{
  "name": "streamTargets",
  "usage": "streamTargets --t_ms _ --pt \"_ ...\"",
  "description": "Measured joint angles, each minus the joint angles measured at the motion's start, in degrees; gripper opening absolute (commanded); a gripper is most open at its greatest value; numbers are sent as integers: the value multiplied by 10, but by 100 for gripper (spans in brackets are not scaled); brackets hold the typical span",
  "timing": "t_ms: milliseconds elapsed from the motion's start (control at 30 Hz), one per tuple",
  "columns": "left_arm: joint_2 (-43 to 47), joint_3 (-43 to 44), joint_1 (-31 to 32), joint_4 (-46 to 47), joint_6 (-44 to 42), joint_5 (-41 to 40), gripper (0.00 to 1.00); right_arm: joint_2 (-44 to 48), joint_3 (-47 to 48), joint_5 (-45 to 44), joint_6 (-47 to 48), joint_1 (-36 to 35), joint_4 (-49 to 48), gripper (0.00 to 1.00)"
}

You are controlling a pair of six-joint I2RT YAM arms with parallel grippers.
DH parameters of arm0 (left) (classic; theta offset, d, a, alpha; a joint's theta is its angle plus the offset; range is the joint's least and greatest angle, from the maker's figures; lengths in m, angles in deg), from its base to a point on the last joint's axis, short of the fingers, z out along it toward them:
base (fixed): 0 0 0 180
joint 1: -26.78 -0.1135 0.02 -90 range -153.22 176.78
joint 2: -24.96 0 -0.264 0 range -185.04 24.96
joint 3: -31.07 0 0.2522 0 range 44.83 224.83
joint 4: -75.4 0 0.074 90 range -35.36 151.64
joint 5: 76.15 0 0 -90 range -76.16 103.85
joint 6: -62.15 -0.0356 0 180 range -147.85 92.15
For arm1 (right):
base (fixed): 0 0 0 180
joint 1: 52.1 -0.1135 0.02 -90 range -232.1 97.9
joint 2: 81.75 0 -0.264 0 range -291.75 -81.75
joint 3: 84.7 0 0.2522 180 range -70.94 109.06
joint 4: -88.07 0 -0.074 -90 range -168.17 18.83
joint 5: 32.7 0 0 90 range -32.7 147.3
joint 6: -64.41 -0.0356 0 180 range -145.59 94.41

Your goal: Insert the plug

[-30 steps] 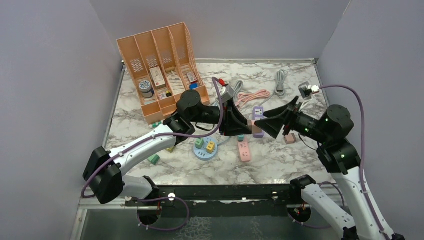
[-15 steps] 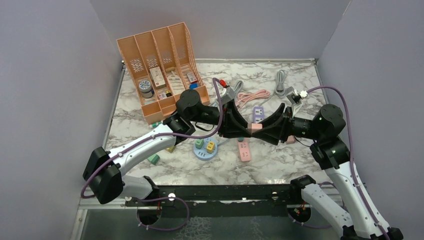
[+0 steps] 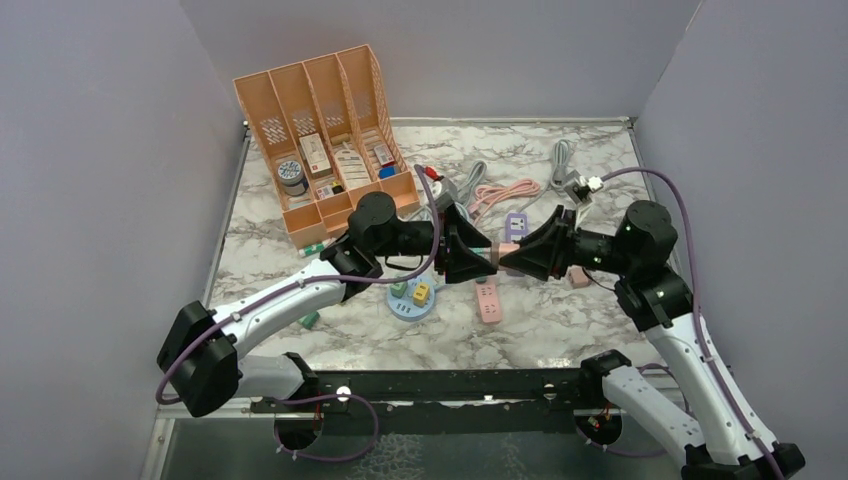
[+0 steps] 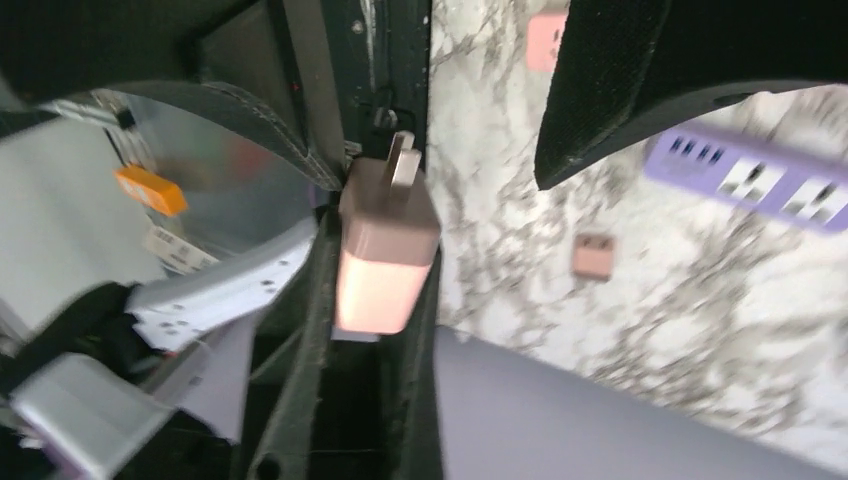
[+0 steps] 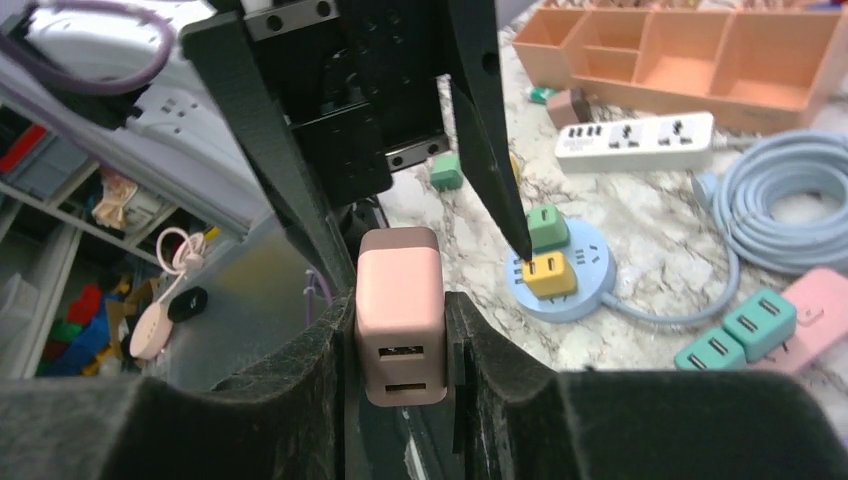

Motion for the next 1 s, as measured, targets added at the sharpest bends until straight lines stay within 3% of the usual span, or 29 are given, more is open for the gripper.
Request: streamTargets --t_ms 133,300,500,700,867,1000 --pt "30 -31 -1 -66 -21 -136 87 -29 3 -58 14 0 49 1" --pt "57 -31 -10 -186 -33 -366 87 -114 23 -121 31 0 133 1" --pt "59 -12 -16 -325 -43 -564 87 -205 24 -188 39 -17 214 1" --pt "80 -11 -19 -405 -45 -659 87 -248 35 -274 31 -94 264 1" --pt "118 -19 -22 -408 -56 -698 87 -307 68 -348 9 -169 304 1" --pt "141 -29 -22 -399 -59 -723 87 -342 99 -405 -7 -188 332 1"
